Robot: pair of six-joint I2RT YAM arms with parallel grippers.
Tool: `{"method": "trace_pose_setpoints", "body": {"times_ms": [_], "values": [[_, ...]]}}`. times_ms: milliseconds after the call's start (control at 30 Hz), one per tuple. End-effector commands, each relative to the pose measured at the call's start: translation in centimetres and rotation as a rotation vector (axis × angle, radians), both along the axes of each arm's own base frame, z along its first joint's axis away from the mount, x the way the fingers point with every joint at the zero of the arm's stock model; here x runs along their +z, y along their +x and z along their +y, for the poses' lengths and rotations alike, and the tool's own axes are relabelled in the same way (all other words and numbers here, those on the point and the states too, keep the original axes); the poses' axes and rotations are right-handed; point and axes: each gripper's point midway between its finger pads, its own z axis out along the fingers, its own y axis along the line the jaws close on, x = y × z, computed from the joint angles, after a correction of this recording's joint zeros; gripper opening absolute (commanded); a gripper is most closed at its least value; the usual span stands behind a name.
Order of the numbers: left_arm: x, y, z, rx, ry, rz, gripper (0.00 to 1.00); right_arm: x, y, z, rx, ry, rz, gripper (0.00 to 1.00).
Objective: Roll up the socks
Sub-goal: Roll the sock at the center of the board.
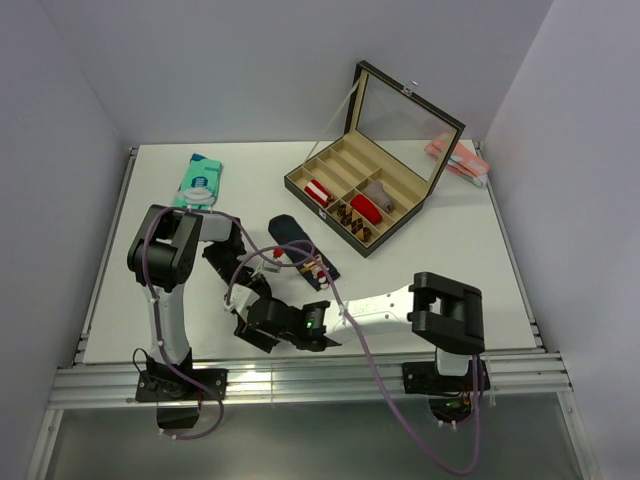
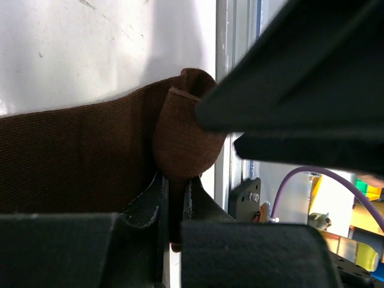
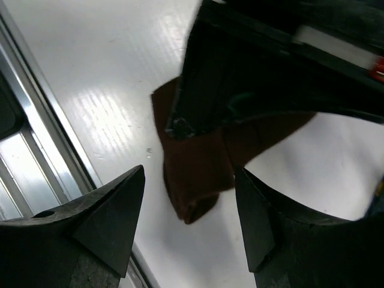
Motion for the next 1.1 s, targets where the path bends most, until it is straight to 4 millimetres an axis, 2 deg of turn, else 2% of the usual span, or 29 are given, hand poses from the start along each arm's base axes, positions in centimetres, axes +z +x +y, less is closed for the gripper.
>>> {"method": "trace_pose_setpoints", "body": {"times_ms": [0,133,233,267,333,367,400,467,500,633,667,900,967,1033,1067], "values": [[-1.4,0.5,0.8,-0.071,0.003,-0.062,0.0,0.3,0.4,0.9,0.025,-0.052,-0.075,0.69],[-1.3,0.6,0.8,-0.075,0.001,-0.066,0.0,-1.2,0.3,0.8,0.023,-0.097,-0.076,0.68],[-0.9,0.5,0.7,-0.074,-0.004,-0.056,0.0,-2.1,0.6,0.7,0.037,-0.138,-0.101,0.62],[-0.8,0.6,0.7,-0.074,-0.009,-0.056,0.01,-2.7,0.6,0.5,0.037,-0.154,-0.099,0.58],[-0.5,0.6,0.5,-0.074,-0.02,-0.057,0.1,-3.2,0.6,0.5,0.036,-0.165,-0.097,0.52],[-0.2,0.7,0.4,-0.069,-0.029,-0.055,0.13,-3.5,0.5,0.5,0.038,-0.17,-0.096,0.42],[-0.1,0.7,0.3,-0.064,-0.03,-0.056,0.2,-3.9,0.6,0.4,0.036,-0.18,-0.092,0.36],[0.4,1.1,0.0,-0.055,-0.045,-0.081,0.24,-4.2,0.5,0.2,0.034,-0.181,-0.088,0.2],[0.6,1.2,-0.2,-0.05,-0.052,-0.091,0.3,-4.1,0.5,0.1,0.029,-0.176,-0.088,0.16],[2.1,2.1,-1.0,-0.02,-0.093,-0.149,0.37,-3.7,0.6,-0.7,0.014,-0.17,-0.093,0.13],[2.6,2.6,-1.2,-0.009,-0.105,-0.166,0.48,-3.8,0.5,-0.9,0.015,-0.173,-0.093,0.13],[5.8,5.8,-2.1,0.108,-0.156,-0.261,0.42,-3.6,0.3,-3.1,-0.042,-0.17,-0.071,0.12],[5.7,7.3,-2.0,0.162,-0.117,-0.288,0.37,-3.4,0.3,-3.3,-0.053,-0.165,-0.069,0.12],[4.7,9.2,-1.3,0.193,-0.072,-0.358,0.34,-3.5,0.3,-3.8,-0.059,-0.174,-0.069,0.12],[4.1,9.1,-0.8,0.224,-0.027,-0.339,0.33,-3.4,0.4,-4.0,-0.065,-0.177,-0.071,0.12]]}}
